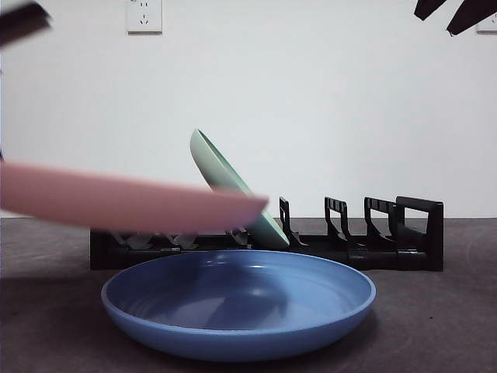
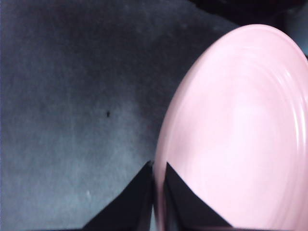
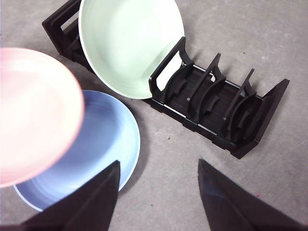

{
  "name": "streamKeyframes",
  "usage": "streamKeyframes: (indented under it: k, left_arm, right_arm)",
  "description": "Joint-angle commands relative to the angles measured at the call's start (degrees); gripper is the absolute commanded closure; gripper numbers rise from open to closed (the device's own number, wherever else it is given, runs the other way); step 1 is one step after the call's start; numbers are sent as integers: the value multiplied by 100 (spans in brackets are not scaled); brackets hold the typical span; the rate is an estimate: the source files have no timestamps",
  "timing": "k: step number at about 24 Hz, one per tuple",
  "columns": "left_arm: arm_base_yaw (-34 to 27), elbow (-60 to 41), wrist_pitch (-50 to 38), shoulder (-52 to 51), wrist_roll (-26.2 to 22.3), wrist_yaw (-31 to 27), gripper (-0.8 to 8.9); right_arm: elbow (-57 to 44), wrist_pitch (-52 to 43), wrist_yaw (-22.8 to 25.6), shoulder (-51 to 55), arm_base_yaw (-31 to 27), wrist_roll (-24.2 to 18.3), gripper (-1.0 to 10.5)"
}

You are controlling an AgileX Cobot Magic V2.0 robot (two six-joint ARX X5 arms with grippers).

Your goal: Place the plate

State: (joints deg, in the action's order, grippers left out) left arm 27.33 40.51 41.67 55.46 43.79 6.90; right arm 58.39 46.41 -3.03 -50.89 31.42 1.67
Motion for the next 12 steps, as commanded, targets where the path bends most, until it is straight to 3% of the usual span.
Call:
streamKeyframes:
  k: [1, 12]
  left_arm:
    - [214, 57, -247, 328, 173, -221, 798]
    - [938, 70, -1204, 1335, 518, -638, 798]
  right_arm:
    - [109, -50, 2, -20, 26, -66, 692]
    - [109, -50, 2, -20, 26, -87, 692]
